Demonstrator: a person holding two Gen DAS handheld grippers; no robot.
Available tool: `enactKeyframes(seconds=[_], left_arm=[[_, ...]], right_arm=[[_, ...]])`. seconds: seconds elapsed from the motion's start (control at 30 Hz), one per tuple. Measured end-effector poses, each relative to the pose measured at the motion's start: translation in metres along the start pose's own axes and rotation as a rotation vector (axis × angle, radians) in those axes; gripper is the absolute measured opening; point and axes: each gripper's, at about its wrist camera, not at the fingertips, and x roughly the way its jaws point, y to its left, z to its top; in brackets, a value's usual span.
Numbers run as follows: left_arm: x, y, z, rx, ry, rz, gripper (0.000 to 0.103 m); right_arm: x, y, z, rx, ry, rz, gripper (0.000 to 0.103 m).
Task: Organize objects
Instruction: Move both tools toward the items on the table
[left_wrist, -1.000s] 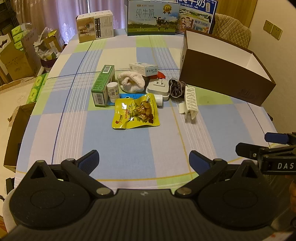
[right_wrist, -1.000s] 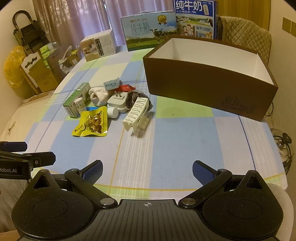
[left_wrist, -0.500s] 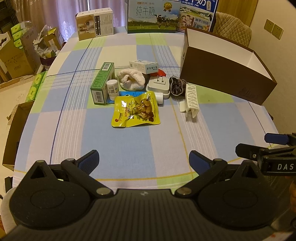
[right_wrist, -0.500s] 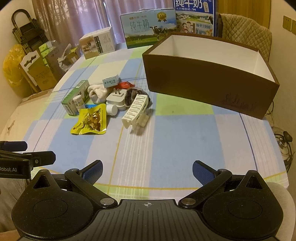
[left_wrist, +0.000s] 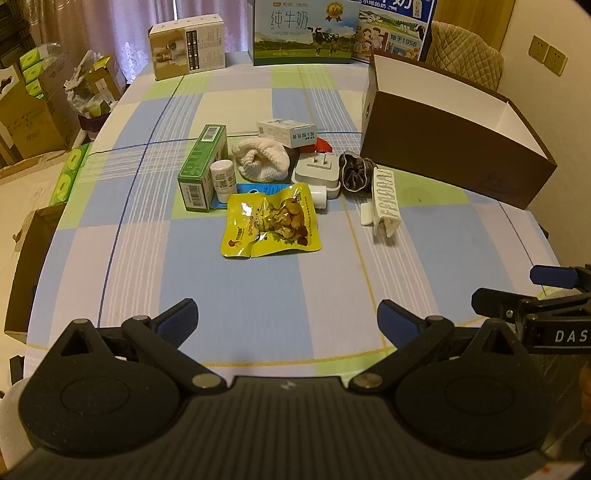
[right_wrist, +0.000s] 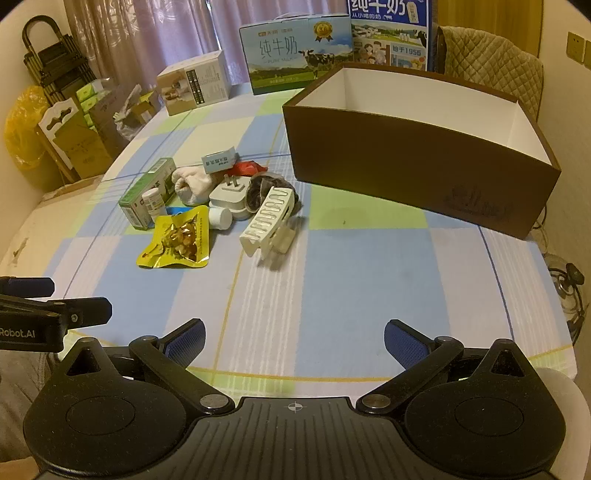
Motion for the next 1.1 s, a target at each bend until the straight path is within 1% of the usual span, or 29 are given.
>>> enactKeyframes(seconds=[0.23,0.47,0.8,1.1], left_arm=[[0.011,-0.002,0.010,0.011,0.002,0.006,0.102],[0.024,0.004,0.023,-0.001,-0.008,0.010,0.102],[0.043,0.014,0.034,-0.022,0.005,0.002,0.102],[0.065,0.023,0.050,-0.042,-0.010,0.025,0.102]], right_arm=[[0.008,-0.004,0.009,-0.008,-0.006,-0.005,0.101],[0.021,-0.005,0.020,-0.025,-0.023,-0.009,0.101],[0.041,-0.003,0.034,-0.021,-0.032,0.027,0.101],[0.069,0.007,0.055,-0.051,-0.044,0.036,0.101]])
